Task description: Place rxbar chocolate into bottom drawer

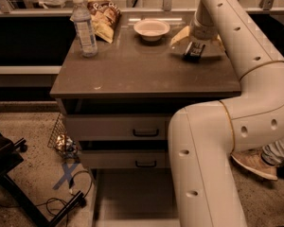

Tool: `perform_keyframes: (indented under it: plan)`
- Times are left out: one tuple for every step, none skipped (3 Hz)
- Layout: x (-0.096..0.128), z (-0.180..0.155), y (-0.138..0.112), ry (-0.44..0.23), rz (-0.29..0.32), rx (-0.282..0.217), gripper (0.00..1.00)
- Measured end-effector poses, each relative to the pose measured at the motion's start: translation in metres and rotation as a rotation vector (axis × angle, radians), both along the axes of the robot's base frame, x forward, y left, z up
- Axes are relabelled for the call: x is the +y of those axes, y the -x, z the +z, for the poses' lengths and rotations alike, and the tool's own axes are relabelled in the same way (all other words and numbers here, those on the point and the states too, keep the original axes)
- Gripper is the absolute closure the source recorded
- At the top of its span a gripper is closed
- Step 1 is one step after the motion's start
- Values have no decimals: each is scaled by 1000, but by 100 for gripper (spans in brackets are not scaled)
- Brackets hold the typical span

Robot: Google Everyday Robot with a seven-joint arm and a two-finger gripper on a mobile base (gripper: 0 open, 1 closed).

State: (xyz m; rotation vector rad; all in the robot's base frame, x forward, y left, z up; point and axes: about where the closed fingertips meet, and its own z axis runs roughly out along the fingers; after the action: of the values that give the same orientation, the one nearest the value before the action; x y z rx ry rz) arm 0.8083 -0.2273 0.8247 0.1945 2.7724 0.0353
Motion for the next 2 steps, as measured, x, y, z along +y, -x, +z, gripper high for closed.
perform_keyframes:
  plan:
    - [5,-14,-10,6,10,-5,4]
    - [5,-21,-14,20,10,-4,27]
